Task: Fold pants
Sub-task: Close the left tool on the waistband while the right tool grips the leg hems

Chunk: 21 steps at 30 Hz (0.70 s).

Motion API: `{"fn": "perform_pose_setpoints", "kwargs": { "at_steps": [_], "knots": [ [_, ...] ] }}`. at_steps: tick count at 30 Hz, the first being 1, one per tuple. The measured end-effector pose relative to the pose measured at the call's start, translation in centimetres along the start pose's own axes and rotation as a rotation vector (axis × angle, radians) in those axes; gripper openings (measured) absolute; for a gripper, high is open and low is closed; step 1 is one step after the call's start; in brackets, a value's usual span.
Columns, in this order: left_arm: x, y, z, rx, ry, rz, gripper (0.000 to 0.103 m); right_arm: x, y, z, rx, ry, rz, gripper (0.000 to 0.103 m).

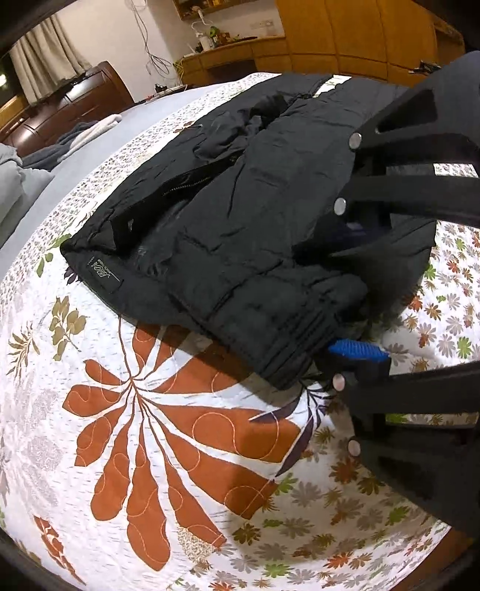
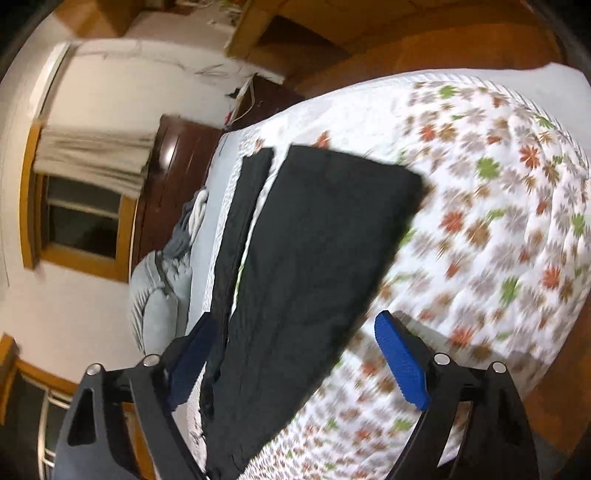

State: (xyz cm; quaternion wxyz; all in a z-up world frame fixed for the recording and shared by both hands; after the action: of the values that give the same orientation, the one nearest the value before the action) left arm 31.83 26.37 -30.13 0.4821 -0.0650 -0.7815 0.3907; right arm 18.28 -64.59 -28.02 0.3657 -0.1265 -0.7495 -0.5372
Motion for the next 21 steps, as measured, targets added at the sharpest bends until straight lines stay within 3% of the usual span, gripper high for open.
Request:
{"fn": "perform_pose_setpoints", "kwargs": {
  "at_steps": [8, 9, 10, 12, 15, 21],
  "knots": [
    [-0.5, 0.0, -0.3, 0.022, 0.006, -0.022, 0.044, -2.2, -0.8, -3.6, -0.061, -0.004, -0.024, 0.087],
    [-0.5, 0.0, -0.3, 0.025, 0.002, -0.029, 0.041, -2.4, -0.7, -3.8, -0.055, -0.009, -0.023, 0.077],
    [-0.4, -0.1, -0.2, 0.028, -0.001, -0.039, 0.038, -2.5, -0.5, -3.9, -0.036, -0.017, -0.015, 0.047],
    [-0.2, -0.2, -0.2, 0.037, 0.000, -0.038, 0.026, -3.4, -0.6, -3.8, -0.034, 0.014, -0.003, 0.011],
    [0.6, -0.5, -0.5, 0.053, 0.001, -0.036, 0.020, -3.2, -0.3, -3.2, 0.000, 0.012, 0.016, 0.009],
    [4.4, 0.5, -0.9, 0.077, 0.010, -0.045, 0.018, -0.3, 1.7, -0.2, 0.079, 0.026, 0.003, 0.008]
  ]
}}
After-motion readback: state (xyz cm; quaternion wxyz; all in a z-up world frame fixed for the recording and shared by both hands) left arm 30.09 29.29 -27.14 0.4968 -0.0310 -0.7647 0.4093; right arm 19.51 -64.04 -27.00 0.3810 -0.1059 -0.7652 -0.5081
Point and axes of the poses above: each gripper's, at about its wrist camera, not at the fingertips, and x roughly against the way its jaws point, y to its left, z to its underside, the point moved 5 cm from there along -x, roughly the way its jaws point, and after that the axes turned 14 degrees about z, right-handed, at the moved point
